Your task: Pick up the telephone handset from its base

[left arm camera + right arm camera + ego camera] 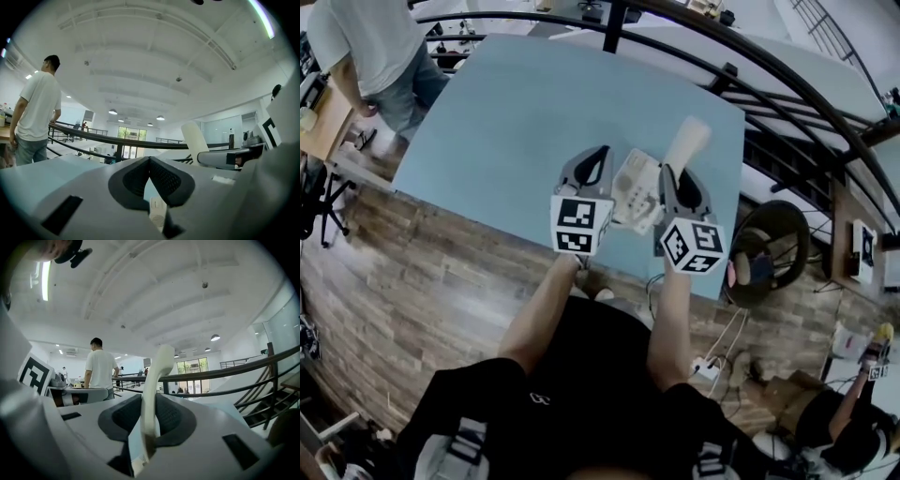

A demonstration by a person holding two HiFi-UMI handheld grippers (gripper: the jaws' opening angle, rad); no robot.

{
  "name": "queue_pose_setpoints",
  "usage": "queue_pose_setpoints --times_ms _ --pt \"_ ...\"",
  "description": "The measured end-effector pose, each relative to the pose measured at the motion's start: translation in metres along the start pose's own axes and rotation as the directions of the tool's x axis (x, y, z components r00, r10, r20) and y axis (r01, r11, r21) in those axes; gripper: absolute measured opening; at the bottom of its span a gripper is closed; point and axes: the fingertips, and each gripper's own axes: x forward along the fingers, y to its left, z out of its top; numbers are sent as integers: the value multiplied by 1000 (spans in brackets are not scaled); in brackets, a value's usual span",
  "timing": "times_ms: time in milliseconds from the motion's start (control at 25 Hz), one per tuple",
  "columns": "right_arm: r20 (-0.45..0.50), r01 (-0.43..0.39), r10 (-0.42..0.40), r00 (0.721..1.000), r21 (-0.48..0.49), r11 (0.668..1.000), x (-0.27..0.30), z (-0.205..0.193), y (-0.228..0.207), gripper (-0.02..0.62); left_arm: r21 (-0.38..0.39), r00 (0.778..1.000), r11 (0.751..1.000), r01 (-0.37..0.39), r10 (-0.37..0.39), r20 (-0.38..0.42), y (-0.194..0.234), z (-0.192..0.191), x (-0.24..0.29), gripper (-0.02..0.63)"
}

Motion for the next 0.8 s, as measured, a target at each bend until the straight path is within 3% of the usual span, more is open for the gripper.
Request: queue_pose_setpoints --times_ms 440,800 --pt "0 37 -37 999 -70 997 -7 6 2 81 5 1000 1000 -5 5 19 -1 6 -6 -2" --pt "-2 52 -52 999 -70 996 -8 4 -5 81 6 1000 1000 -14 14 10 1 3 -7 -2"
